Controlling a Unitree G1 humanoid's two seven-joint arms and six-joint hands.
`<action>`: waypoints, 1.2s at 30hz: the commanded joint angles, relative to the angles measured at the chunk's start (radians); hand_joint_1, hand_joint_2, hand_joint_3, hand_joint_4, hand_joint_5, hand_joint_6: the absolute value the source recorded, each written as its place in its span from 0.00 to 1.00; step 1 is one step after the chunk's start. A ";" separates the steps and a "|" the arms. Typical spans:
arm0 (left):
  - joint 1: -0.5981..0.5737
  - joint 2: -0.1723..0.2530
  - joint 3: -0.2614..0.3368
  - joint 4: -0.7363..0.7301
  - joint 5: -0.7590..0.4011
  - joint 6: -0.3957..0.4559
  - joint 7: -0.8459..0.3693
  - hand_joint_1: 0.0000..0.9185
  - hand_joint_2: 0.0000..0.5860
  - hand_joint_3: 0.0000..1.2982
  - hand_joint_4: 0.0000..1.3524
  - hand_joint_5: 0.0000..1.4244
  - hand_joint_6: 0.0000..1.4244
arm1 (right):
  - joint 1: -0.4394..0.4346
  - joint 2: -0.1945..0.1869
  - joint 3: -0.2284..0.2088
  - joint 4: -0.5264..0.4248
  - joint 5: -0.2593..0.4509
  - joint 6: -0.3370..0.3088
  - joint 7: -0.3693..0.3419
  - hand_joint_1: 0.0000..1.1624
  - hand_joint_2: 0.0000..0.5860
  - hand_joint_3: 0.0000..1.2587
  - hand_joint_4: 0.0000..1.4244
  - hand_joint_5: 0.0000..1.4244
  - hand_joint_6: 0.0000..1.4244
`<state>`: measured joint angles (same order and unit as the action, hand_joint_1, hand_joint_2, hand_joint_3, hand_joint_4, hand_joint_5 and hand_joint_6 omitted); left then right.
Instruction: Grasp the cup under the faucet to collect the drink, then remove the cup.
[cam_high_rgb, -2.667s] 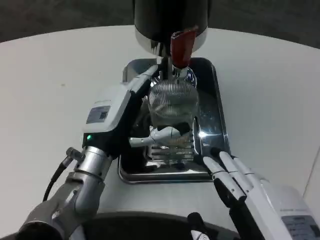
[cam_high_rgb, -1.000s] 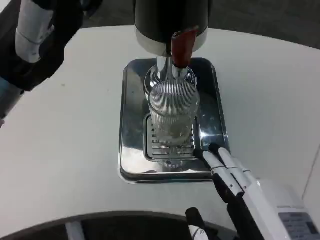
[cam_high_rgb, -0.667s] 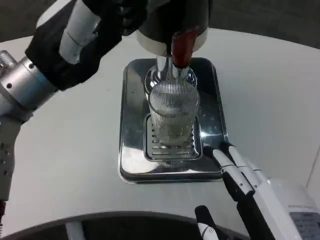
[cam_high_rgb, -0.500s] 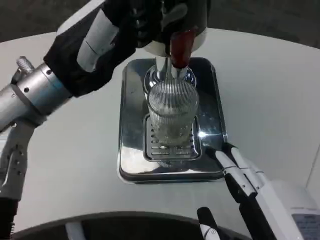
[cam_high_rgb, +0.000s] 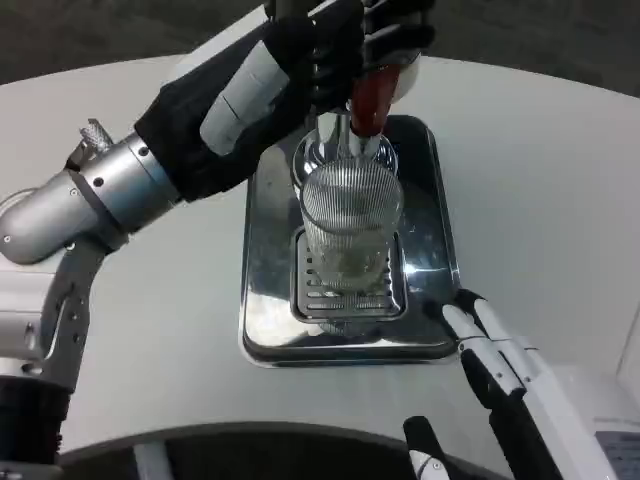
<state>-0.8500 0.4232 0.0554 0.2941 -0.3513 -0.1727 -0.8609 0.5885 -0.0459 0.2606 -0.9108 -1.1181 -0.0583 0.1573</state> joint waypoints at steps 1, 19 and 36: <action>0.010 0.014 -0.014 -0.014 0.036 -0.047 -0.025 0.00 0.11 0.00 0.00 0.08 0.06 | 0.004 0.010 0.007 -0.005 0.003 0.001 -0.005 0.36 0.81 0.08 0.02 0.08 0.23; 0.043 0.083 -0.040 -0.050 0.199 -0.289 -0.012 0.00 0.14 0.00 0.00 0.01 0.00 | 0.000 0.030 0.030 0.008 -0.006 0.009 0.001 0.36 0.81 0.08 0.03 0.09 0.25; 0.077 0.139 -0.104 -0.132 0.272 -0.394 0.006 0.00 0.13 0.00 0.00 0.00 0.00 | 0.022 0.037 0.039 0.002 -0.007 0.007 -0.009 0.36 0.81 0.09 0.04 0.10 0.26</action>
<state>-0.7926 0.5475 -0.0218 0.1905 -0.1058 -0.5353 -0.8445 0.5930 -0.0107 0.2958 -0.9083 -1.1217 -0.0541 0.1574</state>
